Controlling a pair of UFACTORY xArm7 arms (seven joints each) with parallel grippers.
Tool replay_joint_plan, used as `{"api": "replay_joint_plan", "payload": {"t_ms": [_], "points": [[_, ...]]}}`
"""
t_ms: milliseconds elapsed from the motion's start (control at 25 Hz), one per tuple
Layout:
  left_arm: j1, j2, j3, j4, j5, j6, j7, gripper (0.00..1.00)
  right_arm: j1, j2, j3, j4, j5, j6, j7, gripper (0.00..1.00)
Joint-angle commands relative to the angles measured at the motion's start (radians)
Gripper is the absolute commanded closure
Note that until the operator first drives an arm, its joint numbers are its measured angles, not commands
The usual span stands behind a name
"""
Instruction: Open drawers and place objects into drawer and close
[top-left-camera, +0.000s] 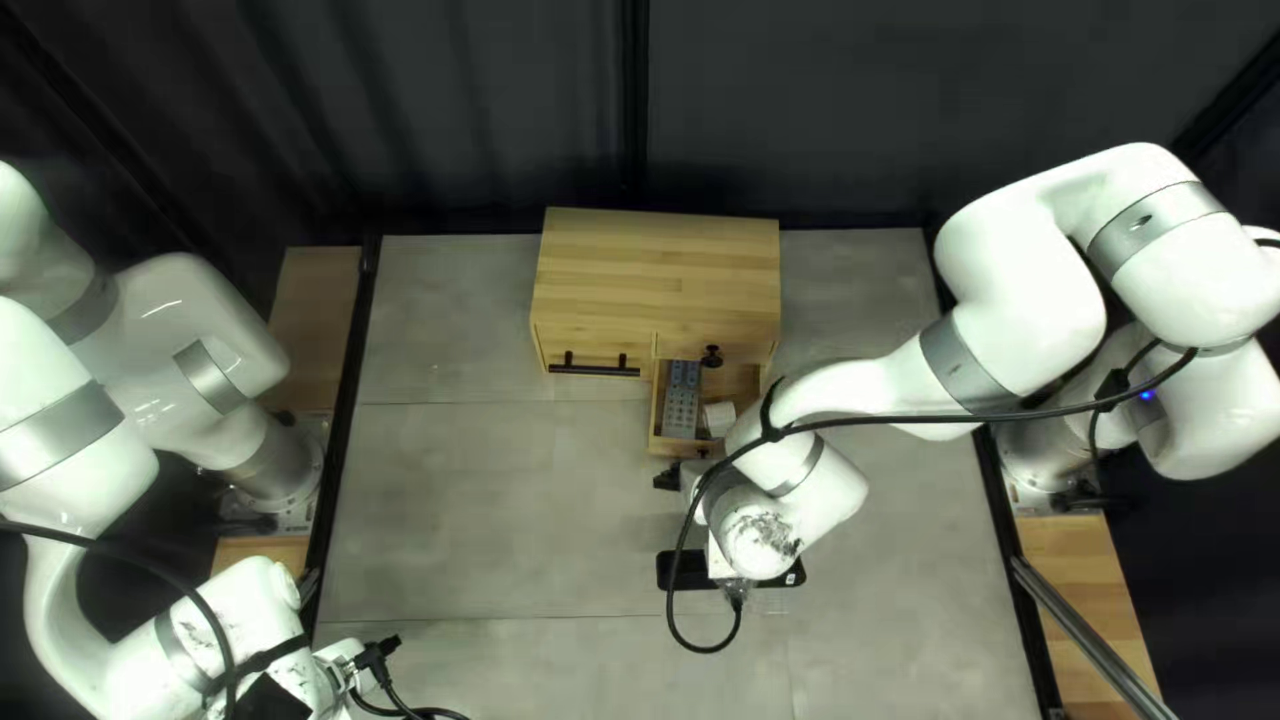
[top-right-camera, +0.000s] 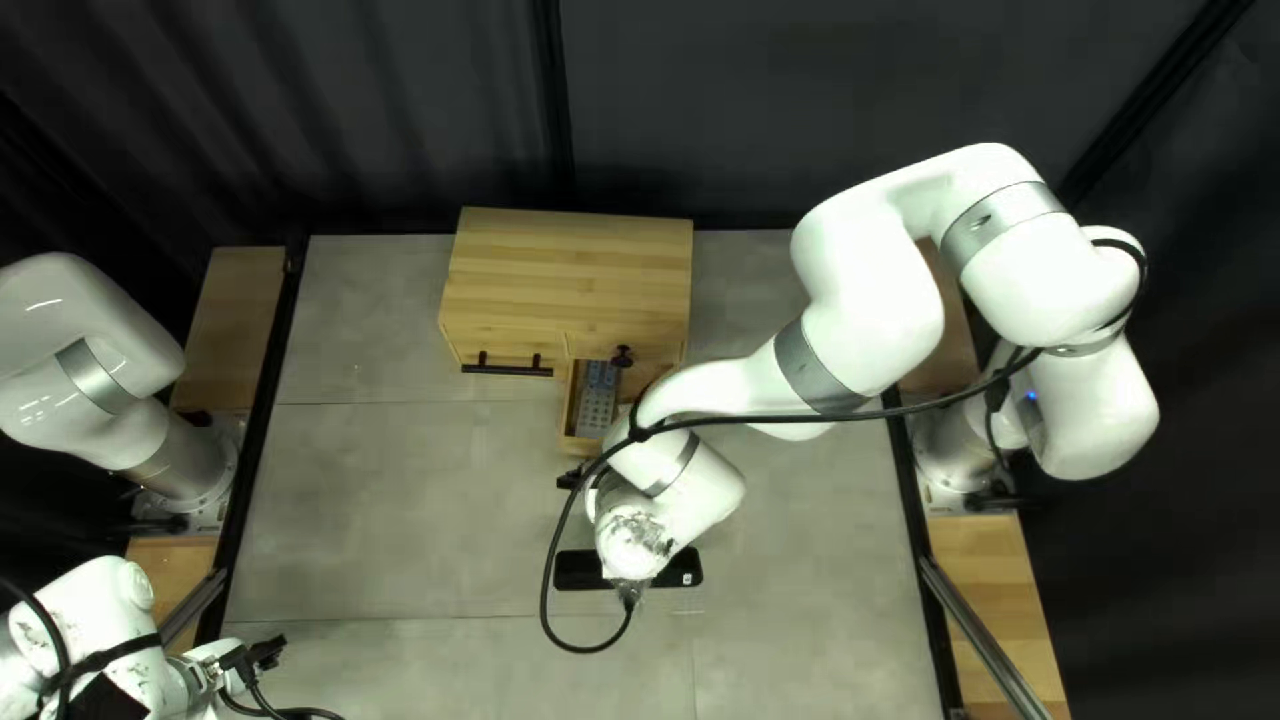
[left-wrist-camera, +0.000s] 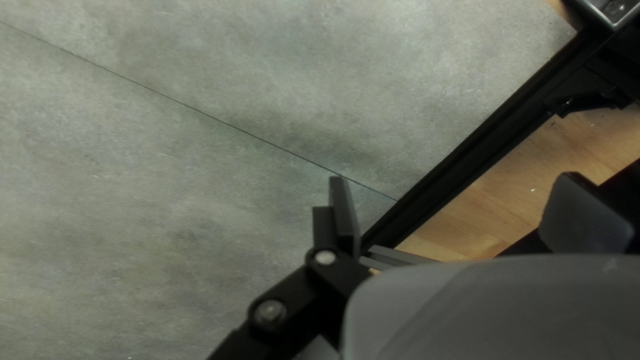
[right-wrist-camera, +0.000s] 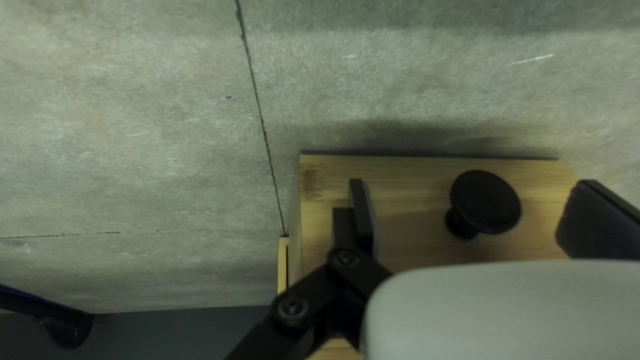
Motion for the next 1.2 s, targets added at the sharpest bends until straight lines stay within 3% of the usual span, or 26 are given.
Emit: {"api": "replay_joint_plan", "payload": {"t_ms": [40,1200], "points": [[0.000,0.000,0.000,0.000,0.000,0.000,0.000,0.00,-0.001,0.006,0.000,0.003,-0.001,-0.007,-0.004,0.00],[0.000,0.000,0.000,0.000,0.000,0.000,0.000,0.00,-0.018,-0.019,-0.012,-0.026,-0.012,-0.014,-0.015,0.00]]}}
